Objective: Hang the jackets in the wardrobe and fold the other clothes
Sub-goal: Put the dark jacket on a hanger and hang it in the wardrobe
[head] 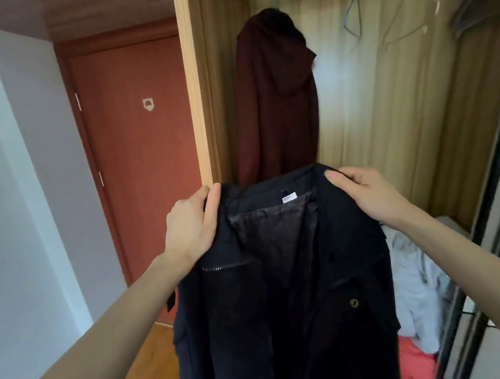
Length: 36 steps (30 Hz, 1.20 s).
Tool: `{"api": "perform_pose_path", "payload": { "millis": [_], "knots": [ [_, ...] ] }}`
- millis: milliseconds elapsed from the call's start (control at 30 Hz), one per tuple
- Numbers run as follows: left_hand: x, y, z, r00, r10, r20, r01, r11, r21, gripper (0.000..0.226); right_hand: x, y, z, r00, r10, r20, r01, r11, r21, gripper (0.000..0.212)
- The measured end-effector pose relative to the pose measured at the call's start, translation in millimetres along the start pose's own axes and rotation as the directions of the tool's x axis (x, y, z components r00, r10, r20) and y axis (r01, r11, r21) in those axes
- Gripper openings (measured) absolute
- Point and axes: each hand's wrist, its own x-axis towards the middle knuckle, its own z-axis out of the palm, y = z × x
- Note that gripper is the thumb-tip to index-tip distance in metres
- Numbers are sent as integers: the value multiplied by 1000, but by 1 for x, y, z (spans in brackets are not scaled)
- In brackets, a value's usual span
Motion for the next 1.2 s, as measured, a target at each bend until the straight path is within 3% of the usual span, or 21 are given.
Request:
{"api": "perform_pose_path", "payload": {
  "millis": [433,667,867,1000,1200],
  "knots": [
    [82,53,103,1000,-18,-7,16,985,-171,71,44,67,-85,997,11,-78,-6,998,59,67],
    [120,71,127,997,0,-72,-21,959,-283,63,80,82,-106,996,-24,-88,28,999,38,65],
    [179,90,142,992,2,-128,-28,978,-207,63,122,78,-128,990,-49,-135,52,999,16,50],
    [223,98,149,991,13,-131,-44,971,-234,65,153,80,-139,983,-82,-164,81,997,-13,53],
    [287,117,161,967,149,-207,-188,965,-185,59,204,88,-152,978,-96,-186,75,990,-120,59]
  ]
}}
